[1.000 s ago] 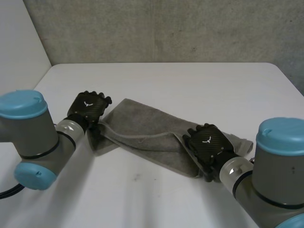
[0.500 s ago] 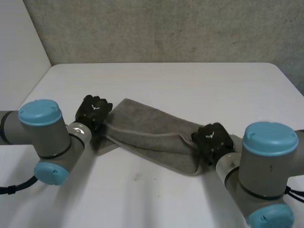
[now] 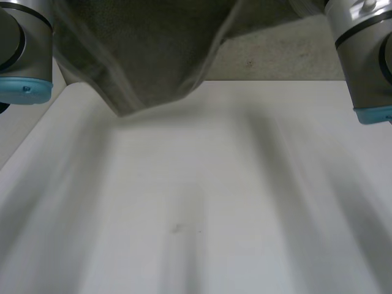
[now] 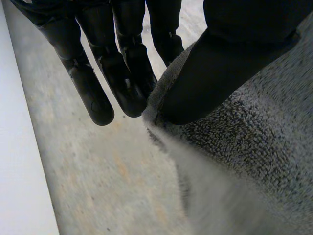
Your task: Fold the towel.
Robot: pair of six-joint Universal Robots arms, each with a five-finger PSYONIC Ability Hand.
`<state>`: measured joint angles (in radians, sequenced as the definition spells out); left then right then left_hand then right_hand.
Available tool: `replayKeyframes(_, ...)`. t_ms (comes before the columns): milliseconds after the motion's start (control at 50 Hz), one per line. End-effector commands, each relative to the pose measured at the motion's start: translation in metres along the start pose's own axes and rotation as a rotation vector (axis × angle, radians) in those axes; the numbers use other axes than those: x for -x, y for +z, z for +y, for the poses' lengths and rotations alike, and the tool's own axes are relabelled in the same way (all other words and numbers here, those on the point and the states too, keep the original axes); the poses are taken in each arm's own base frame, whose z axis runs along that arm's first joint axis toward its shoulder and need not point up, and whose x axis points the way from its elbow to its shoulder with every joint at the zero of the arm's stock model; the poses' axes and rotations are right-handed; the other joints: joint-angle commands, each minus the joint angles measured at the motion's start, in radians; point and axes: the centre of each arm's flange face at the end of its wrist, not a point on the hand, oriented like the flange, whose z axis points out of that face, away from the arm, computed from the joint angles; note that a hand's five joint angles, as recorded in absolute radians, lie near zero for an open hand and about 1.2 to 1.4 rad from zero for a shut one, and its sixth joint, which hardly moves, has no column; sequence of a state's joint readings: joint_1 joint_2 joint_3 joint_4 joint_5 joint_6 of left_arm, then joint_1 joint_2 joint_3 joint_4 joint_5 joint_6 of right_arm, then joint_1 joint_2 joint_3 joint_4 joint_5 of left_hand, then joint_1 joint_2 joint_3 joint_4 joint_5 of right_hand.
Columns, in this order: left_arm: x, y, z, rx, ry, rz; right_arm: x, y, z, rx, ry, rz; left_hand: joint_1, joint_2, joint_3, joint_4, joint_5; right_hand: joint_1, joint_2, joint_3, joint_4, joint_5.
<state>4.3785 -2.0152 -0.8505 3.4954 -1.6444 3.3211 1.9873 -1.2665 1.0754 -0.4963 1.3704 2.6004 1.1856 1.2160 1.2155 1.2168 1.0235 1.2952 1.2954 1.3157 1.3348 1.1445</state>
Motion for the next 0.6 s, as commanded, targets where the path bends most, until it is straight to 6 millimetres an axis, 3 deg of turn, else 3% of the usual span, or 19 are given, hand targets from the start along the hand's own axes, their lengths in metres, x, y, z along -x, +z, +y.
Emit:
replayKeyframes(20, -0.009, -0.058, 0.066, 0.332, -0.002, 0.087, 0.039, -0.05, 0.056, 0.312, 0.089, -0.283, 0.211, 0.18, 0.181, 0.18, 0.198, 0.101, 0.101, 0.081, 0.061, 0.077)
replayKeyframes(40, -0.011, -0.078, 0.086, 0.417, 0.002, 0.118, 0.039, -0.05, 0.057, 0.312, 0.09, -0.284, 0.211, 0.18, 0.181, 0.18, 0.198, 0.101, 0.101, 0.081, 0.061, 0.077)
replayKeyframes(60, -0.011, -0.078, 0.086, 0.417, 0.002, 0.118, 0.049, -0.066, 0.071, 0.406, 0.119, -0.34, 0.211, 0.18, 0.181, 0.18, 0.198, 0.101, 0.101, 0.081, 0.061, 0.077)
replayKeyframes(80, -0.014, -0.101, 0.104, 0.503, 0.002, 0.15, 0.062, -0.085, 0.085, 0.521, 0.157, -0.412, 0.211, 0.18, 0.181, 0.18, 0.198, 0.101, 0.101, 0.081, 0.061, 0.077)
replayKeyframes(100, -0.016, -0.125, 0.12, 0.585, 0.002, 0.182, 0.062, -0.085, 0.086, 0.522, 0.157, -0.412, 0.211, 0.18, 0.181, 0.18, 0.198, 0.101, 0.101, 0.081, 0.061, 0.077)
replayKeyframes(120, -0.016, -0.125, 0.121, 0.586, 0.002, 0.183, 0.074, -0.105, 0.097, 0.633, 0.19, -0.478, 0.211, 0.18, 0.181, 0.18, 0.198, 0.101, 0.101, 0.081, 0.061, 0.077)
replayKeyframes(140, -0.018, -0.148, 0.134, 0.659, -0.001, 0.215, 0.085, -0.123, 0.107, 0.735, 0.225, -0.537, 0.211, 0.18, 0.181, 0.18, 0.198, 0.101, 0.101, 0.081, 0.061, 0.077)
replayKeyframes(160, -0.02, -0.169, 0.145, 0.719, -0.001, 0.243, 0.085, -0.123, 0.107, 0.736, 0.225, -0.537, 0.211, 0.18, 0.181, 0.18, 0.198, 0.101, 0.101, 0.081, 0.061, 0.077)
replayKeyframes(180, -0.02, -0.169, 0.145, 0.72, -0.001, 0.243, 0.092, -0.141, 0.117, 0.835, 0.251, -0.589, 0.211, 0.18, 0.181, 0.18, 0.198, 0.101, 0.101, 0.081, 0.061, 0.077)
replayKeyframes(200, -0.021, -0.188, 0.153, 0.77, 0.002, 0.265, 0.099, -0.156, 0.125, 0.914, 0.266, -0.632, 0.211, 0.18, 0.181, 0.18, 0.198, 0.101, 0.101, 0.081, 0.061, 0.077)
replayKeyframes(260, -0.022, -0.217, 0.161, 0.848, 0.019, 0.291, 0.101, -0.168, 0.132, 0.972, 0.273, -0.665, 0.211, 0.18, 0.181, 0.18, 0.198, 0.101, 0.101, 0.081, 0.061, 0.077)
replayKeyframes(320, -0.02, -0.231, 0.16, 0.879, 0.047, 0.309, 0.099, -0.183, 0.141, 1.029, 0.278, -0.681, 0.211, 0.18, 0.181, 0.18, 0.198, 0.101, 0.101, 0.081, 0.061, 0.077)
replayKeyframes(340, -0.02, -0.231, 0.16, 0.879, 0.047, 0.309, 0.097, -0.187, 0.142, 1.04, 0.283, -0.677, 0.211, 0.18, 0.181, 0.18, 0.198, 0.0, 0.0, -0.02, -0.039, -0.023)
replayKeyframes(360, -0.018, -0.233, 0.157, 0.876, 0.059, 0.311, 0.096, -0.189, 0.141, 1.04, 0.279, -0.669, 0.211, 0.18, 0.181, 0.18, 0.198, -0.291, -0.291, -0.312, -0.331, -0.315)
replayKeyframes(380, -0.015, -0.231, 0.152, 0.866, 0.062, 0.306, 0.096, -0.189, 0.141, 1.04, 0.279, -0.669, 0.211, 0.18, 0.181, 0.18, 0.198, -0.294, -0.294, -0.315, -0.334, -0.318)
replayKeyframes(400, -0.015, -0.231, 0.152, 0.866, 0.062, 0.306, 0.093, -0.189, 0.138, 1.032, 0.275, -0.654, 0.211, 0.18, 0.181, 0.18, 0.198, -0.515, -0.515, -0.536, -0.555, -0.539)
replayKeyframes(420, -0.014, -0.23, 0.146, 0.851, 0.064, 0.304, 0.093, -0.189, 0.138, 1.032, 0.275, -0.654, 0.211, 0.18, 0.181, 0.18, 0.198, -0.517, -0.518, -0.538, -0.557, -0.541)
replayKeyframes(460, -0.013, -0.228, 0.14, 0.837, 0.064, 0.301, 0.088, -0.188, 0.131, 1.007, 0.274, -0.62, 0.211, 0.18, 0.181, 0.18, 0.198, -0.746, -0.746, -0.766, -0.785, -0.769)
replayKeyframes(600, -0.015, -0.223, 0.114, 0.77, 0.06, 0.304, 0.081, -0.189, 0.113, 1.032, 0.388, -0.497, 0.211, 0.18, 0.181, 0.18, 0.198, -0.916, -0.917, -0.937, -0.956, -0.94)
